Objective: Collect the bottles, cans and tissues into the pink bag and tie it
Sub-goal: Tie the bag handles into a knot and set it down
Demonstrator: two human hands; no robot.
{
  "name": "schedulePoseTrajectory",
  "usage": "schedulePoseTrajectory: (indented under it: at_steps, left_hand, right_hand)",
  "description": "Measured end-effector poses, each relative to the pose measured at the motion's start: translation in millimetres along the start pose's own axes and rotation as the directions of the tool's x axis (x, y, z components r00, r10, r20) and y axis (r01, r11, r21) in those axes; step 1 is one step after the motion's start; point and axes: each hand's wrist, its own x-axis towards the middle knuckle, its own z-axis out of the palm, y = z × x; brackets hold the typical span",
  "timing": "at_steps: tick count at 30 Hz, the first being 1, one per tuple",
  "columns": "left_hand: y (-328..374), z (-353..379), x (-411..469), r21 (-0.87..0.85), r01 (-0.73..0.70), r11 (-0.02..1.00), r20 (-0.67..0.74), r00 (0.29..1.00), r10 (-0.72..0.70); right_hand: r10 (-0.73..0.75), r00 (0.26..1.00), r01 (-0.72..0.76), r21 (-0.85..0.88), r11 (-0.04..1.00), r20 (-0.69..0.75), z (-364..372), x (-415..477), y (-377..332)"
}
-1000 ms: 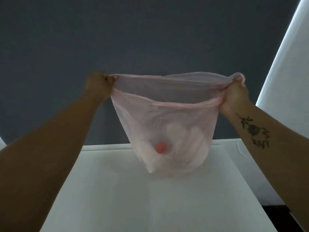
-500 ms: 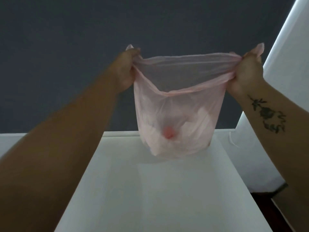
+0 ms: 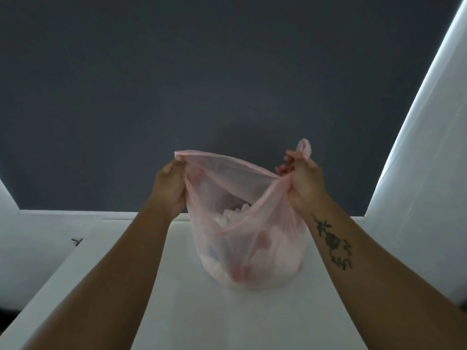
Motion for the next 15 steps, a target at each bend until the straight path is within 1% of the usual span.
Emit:
schedulePoseTrajectory:
  at_steps: [1,2,3,4,5,6,7,8,9,10,11,12,13,14,15]
  left_hand:
    - [-1,-2,-1,0.071,0.007,0.997,0.048,0.999,-0.01]
    - [-3,-8,-1,0.233,-0.034,0.972,0.084,0.996,0.015]
    - [-7,-16,-1,0.433,-0.11,0.895,0.121,0.991,0.063]
    - [-11,-28,3,0.606,-0.196,0.771,0.168,0.979,0.117]
    - [-12,-41,6,0.722,-0.284,0.631,0.238,0.958,0.159]
    - [-12,-55,10,0.794,-0.368,0.484,0.321,0.93,0.18]
    - [-10,-69,14,0.83,-0.439,0.345,0.406,0.898,0.168]
    - [-5,-78,16,0.839,-0.493,0.228,0.477,0.87,0.127]
    - [0,-86,19,0.839,-0.516,0.17,0.511,0.856,0.076]
    - [6,-92,21,0.849,-0.503,0.163,0.506,0.862,0.025]
    - [11,-97,22,0.864,-0.448,0.229,0.464,0.886,-0.019]
    - [15,-102,23,0.86,-0.342,0.378,0.401,0.912,-0.087]
    - [17,-107,24,0.805,-0.203,0.558,0.359,0.915,-0.185]
    - [19,-111,23,0.7,-0.045,0.713,0.35,0.892,-0.287]
    - [18,-116,23,0.571,0.079,0.817,0.373,0.862,-0.344]
  right_hand:
    - [0.007,1.0,-0.008,0.059,0.998,0.011,-3,-3,4]
    - [0.015,1.0,-0.015,0.091,0.996,-0.003,-7,-5,8]
    - [0.018,0.999,-0.013,0.101,0.995,-0.049,-12,-5,10]
    - [0.015,0.993,-0.004,0.096,0.995,-0.113,-19,-3,12]
    - [0.01,0.984,0.004,0.08,0.997,-0.176,-25,-2,11]
    - [0.001,0.975,0.007,0.037,0.999,-0.22,-33,1,13]
    - [-0.004,0.971,-0.002,-0.025,1.0,-0.239,-39,2,13]
    - [-0.003,0.971,-0.021,-0.098,0.995,-0.24,-43,4,14]
    - [0.014,0.975,-0.051,-0.163,0.985,-0.221,-43,3,14]
    - [0.039,0.981,-0.079,-0.212,0.974,-0.189,-43,2,17]
    - [0.059,0.986,-0.093,-0.227,0.969,-0.153,-40,-1,19]
    - [0.058,0.989,-0.085,-0.211,0.974,-0.133,-36,-4,22]
    - [0.037,0.99,-0.062,-0.185,0.981,-0.138,-31,-9,25]
    - [0.004,0.986,-0.032,-0.17,0.985,-0.165,-28,-11,27]
    - [-0.023,0.98,-0.004,-0.139,0.99,-0.196,-27,-14,29]
